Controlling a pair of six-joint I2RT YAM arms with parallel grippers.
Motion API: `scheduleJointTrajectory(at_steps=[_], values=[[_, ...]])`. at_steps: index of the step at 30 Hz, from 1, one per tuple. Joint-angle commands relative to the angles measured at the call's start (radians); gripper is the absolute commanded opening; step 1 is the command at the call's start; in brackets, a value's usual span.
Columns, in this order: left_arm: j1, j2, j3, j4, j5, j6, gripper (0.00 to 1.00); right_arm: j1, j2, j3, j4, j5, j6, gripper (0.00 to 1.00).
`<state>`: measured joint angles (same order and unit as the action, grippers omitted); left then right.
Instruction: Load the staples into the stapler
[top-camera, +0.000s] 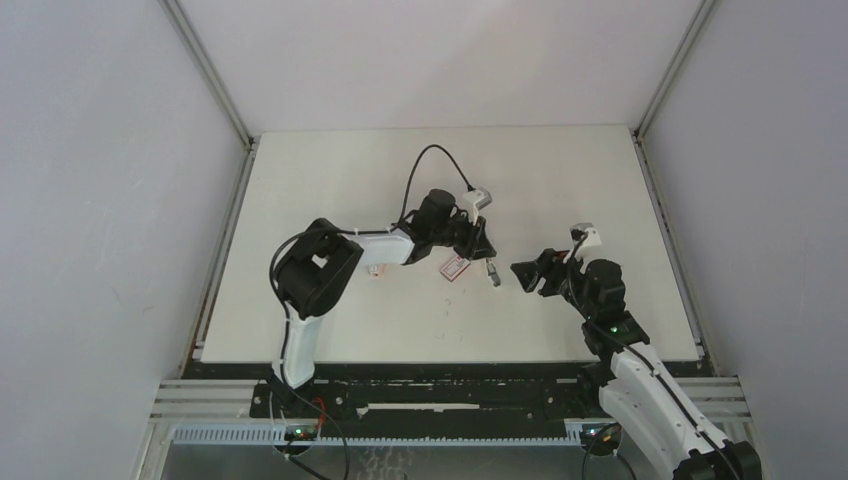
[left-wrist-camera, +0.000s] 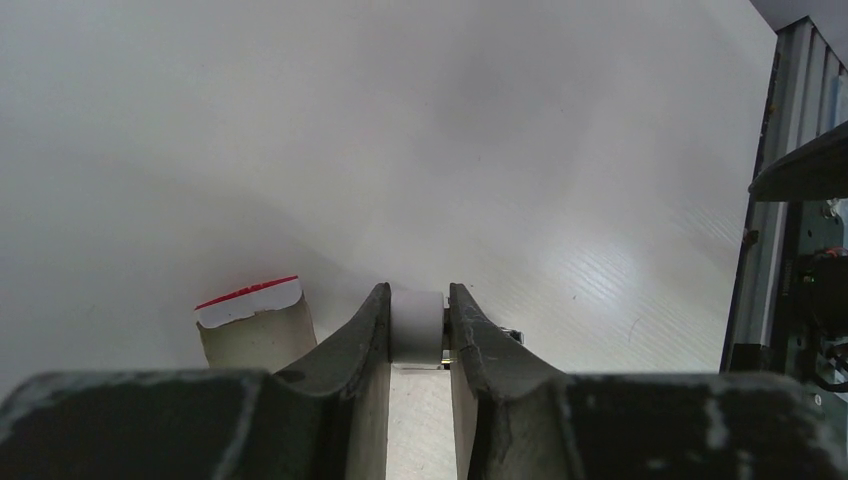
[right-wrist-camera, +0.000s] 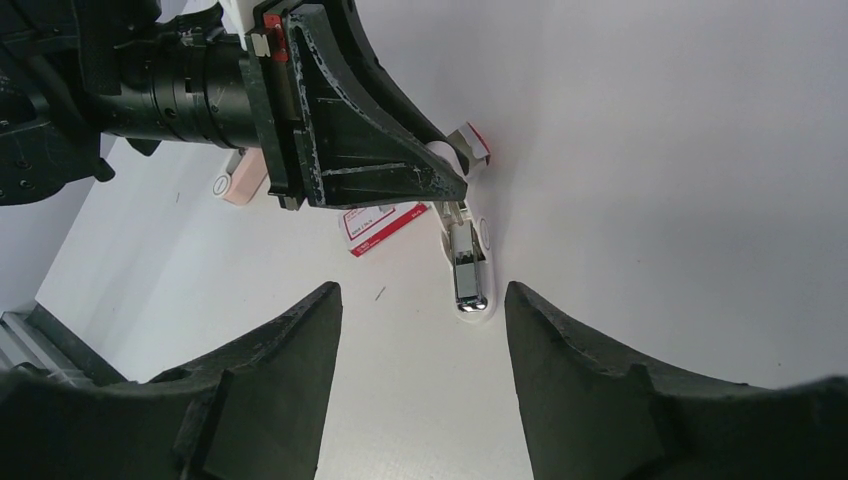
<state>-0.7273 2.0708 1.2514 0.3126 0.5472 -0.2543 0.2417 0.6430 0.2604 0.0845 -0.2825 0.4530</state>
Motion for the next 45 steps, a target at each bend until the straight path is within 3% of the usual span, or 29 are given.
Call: scheduleJointTrajectory(at_steps=[1, 4, 17, 23, 28, 35, 45], values=[[-0.004, -0.081, -0.043, 0.083, -0.042, -0.016, 0.2, -0.007, -0.013, -0.001, 0.034, 0.002, 0.008, 0.61], [-0.004, -0.15, -0.121, 0.127, -0.091, -0.031, 0.17, -0.007, -0.01, -0.002, 0.032, 0.0, 0.008, 0.61], [0.0, -0.583, -0.558, 0.199, -0.544, -0.12, 0.12, -0.008, -0.004, -0.006, 0.037, 0.004, 0.007, 0.6], [0.009, -0.721, -0.719, 0.177, -0.763, -0.201, 0.11, -0.008, 0.007, -0.008, 0.046, 0.001, 0.01, 0.6], [0.011, -0.796, -0.82, 0.206, -0.852, -0.222, 0.11, -0.008, 0.016, -0.01, 0.051, 0.0, 0.013, 0.6], [-0.001, -0.797, -0.862, 0.215, -0.946, -0.162, 0.12, -0.008, 0.022, -0.012, 0.054, 0.005, 0.013, 0.59], [-0.111, -0.725, -0.764, 0.082, -1.129, -0.063, 0.12, -0.008, 0.027, -0.015, 0.054, 0.016, 0.009, 0.59]])
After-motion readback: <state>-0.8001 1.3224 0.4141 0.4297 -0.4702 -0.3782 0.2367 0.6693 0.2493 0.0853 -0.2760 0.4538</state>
